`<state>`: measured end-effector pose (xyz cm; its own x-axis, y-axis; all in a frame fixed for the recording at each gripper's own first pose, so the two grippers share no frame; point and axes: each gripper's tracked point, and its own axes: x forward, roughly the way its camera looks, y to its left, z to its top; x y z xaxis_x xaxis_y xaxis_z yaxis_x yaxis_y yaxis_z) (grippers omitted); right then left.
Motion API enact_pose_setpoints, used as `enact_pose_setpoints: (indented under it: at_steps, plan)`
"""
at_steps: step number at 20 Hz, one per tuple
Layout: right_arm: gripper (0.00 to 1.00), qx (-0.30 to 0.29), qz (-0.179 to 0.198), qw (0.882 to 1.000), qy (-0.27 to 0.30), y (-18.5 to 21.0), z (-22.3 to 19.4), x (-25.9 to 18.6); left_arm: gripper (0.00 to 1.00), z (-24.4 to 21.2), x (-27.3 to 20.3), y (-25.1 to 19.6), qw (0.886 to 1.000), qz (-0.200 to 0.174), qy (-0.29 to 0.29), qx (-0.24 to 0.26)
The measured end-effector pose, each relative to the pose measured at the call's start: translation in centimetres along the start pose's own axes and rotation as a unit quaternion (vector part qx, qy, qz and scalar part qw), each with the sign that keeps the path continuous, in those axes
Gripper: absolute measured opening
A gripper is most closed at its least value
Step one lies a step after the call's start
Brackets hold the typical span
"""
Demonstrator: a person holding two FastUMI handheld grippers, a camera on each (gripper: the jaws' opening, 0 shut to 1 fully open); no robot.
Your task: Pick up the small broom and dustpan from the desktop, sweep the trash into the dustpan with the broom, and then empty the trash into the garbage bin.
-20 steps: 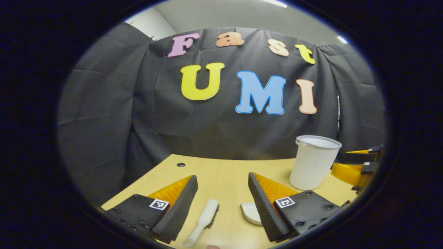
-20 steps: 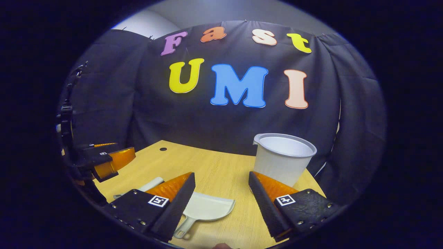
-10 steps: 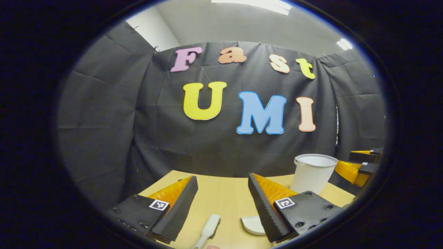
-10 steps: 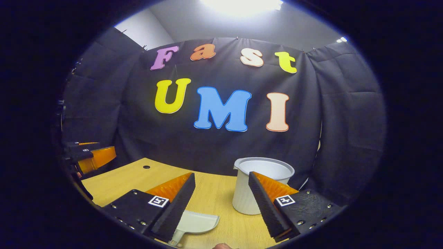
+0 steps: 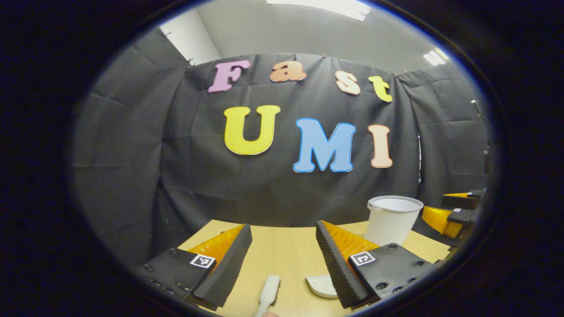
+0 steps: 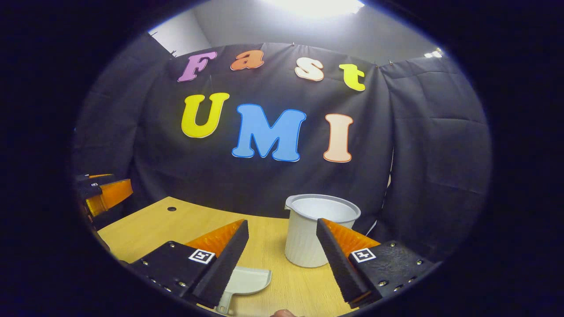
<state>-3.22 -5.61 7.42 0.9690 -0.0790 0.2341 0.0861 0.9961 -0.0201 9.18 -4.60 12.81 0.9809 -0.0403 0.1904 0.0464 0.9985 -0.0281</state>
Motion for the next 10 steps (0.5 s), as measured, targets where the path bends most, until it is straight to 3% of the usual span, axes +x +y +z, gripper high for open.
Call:
enact_pose_setpoints:
  at_steps: [5, 10]
  plan:
    - [0.94, 0.012, -0.012, 1.0, -0.01, -0.8, 0.3, -0.7, 0.96, 0.7, 0.3, -1.3, 1.0, -0.013, -0.013, 0.008]
    - [0.94, 0.025, 0.001, 1.0, -0.011, -3.0, -0.1, -0.5, 0.96, 0.4, -0.3, -3.5, 1.0, 0.004, -0.015, 0.008]
